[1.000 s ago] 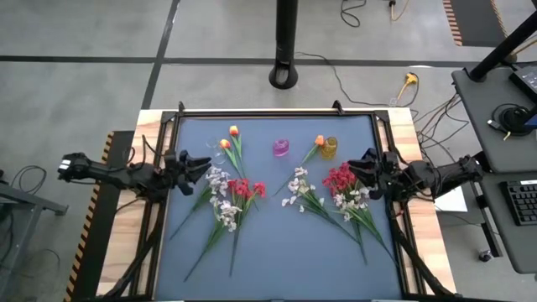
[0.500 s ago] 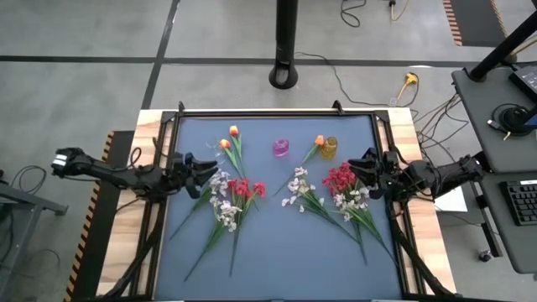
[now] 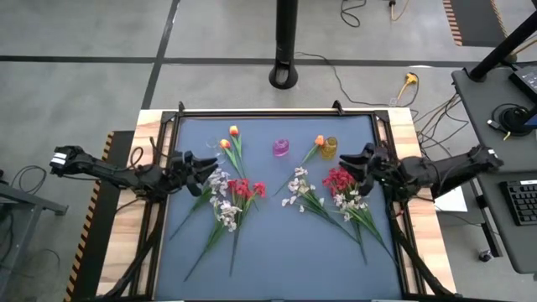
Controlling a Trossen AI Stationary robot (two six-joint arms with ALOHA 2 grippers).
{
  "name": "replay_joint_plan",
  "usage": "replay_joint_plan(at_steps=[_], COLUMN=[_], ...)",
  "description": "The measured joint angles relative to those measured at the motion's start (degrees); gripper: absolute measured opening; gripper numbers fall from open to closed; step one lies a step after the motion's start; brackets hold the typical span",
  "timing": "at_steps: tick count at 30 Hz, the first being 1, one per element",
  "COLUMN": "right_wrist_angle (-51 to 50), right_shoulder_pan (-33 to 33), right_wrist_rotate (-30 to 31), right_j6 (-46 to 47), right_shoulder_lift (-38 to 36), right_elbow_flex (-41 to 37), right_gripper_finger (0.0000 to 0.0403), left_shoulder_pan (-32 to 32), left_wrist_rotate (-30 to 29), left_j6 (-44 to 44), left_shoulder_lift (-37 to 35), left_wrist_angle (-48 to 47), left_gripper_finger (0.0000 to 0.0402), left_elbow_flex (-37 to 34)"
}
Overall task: Sort flowers into vase by color
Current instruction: Put the white flowers into the pink vase
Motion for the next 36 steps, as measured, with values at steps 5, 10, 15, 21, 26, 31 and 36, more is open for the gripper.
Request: replay_joint_plan(at_steps=[5,10,15,21,26,31,36], right_wrist_angle=[-19.0,-32.6,-37.7,-37.8,-38.0,-38.9,-44.6], right_shoulder_pan=[0.0,0.0,0.0,0.0,-1.6,-3.4,-4.9], right_wrist_rotate=[2.0,1.9,1.1,1.5,1.5,1.5,1.5], right_j6=[9.9,16.6,20.6,19.8,20.6,16.7,10.5], right_shoulder_lift=[8.1,15.0,20.7,26.8,31.5,35.6,39.4], right_elbow_flex=[10.0,17.1,21.4,25.9,30.2,35.4,41.8], right_gripper_finger=[0.0128,0.0128,0.0128,0.0128,0.0128,0.0128,0.0128], left_shoulder_pan=[-0.1,-0.1,0.1,0.1,0.1,0.1,0.1], left_wrist_rotate=[3.0,6.0,5.2,4.4,3.0,2.9,2.9], left_j6=[0.7,3.2,6.4,7.1,6.2,8.5,9.5], left_shoulder_lift=[2.4,6.6,9.6,12.3,14.9,17.2,19.0], left_wrist_angle=[-0.1,-0.8,-10.4,-31.7,-45.5,-48.3,-49.7], left_gripper_finger=[0.0148,0.0148,0.0148,0.0148,0.0148,0.0148,0.0148], left_elbow_flex=[2.9,6.9,12.7,22.2,29.5,32.8,34.1])
